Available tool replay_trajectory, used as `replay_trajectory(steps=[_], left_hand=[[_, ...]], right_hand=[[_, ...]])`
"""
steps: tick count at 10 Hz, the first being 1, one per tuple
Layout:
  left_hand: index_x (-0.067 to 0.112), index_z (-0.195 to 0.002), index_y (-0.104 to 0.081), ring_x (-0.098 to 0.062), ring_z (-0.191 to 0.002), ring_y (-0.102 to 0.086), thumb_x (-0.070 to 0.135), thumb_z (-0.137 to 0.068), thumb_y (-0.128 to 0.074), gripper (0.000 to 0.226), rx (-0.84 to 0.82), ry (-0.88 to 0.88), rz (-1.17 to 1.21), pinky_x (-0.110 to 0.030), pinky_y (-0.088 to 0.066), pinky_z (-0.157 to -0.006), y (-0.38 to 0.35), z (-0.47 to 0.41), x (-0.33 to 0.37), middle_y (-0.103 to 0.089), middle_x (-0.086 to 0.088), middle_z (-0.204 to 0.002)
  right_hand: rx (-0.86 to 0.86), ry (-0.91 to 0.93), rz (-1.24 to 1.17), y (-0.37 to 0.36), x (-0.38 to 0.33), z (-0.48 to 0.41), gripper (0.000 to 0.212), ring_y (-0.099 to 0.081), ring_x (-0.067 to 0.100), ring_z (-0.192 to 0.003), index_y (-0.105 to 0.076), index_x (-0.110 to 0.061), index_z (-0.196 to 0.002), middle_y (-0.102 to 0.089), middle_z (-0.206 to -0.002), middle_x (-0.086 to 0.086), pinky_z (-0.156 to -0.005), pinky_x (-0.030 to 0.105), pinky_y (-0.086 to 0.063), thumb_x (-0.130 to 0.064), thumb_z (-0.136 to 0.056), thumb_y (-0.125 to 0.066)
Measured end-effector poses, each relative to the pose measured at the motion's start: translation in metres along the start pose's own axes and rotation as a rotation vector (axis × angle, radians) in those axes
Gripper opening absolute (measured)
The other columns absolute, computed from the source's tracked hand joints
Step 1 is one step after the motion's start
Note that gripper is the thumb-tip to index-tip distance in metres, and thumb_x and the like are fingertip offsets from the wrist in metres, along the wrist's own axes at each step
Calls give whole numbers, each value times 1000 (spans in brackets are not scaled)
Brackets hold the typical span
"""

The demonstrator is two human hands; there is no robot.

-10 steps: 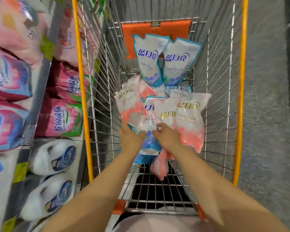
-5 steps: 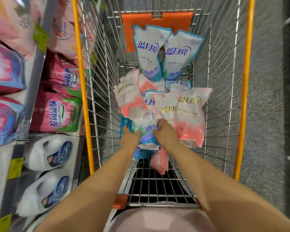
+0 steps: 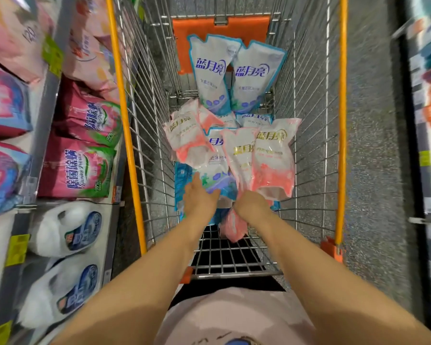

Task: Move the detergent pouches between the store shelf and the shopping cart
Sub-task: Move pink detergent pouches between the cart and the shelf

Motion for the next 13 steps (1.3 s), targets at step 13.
replay_trajectory(steps=[13], left_hand=[[31, -142, -23, -12, -109, -54, 24, -72, -79, 90, 716, -825, 613, -27, -46, -91, 197, 509, -80, -54, 5, -123]], right_hand=[[502, 1340, -403, -15, -80, 590, 21, -59, 20, -77, -46, -20, -69, -52, -77, 0, -68, 25, -57, -12, -87, -56]])
Point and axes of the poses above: each hand's wrist, its own z-axis away from the middle knuckle, its own y-axis out of the back of the hand, x = y × z, the point moved 3 cm from there along -z, towards the middle knuckle
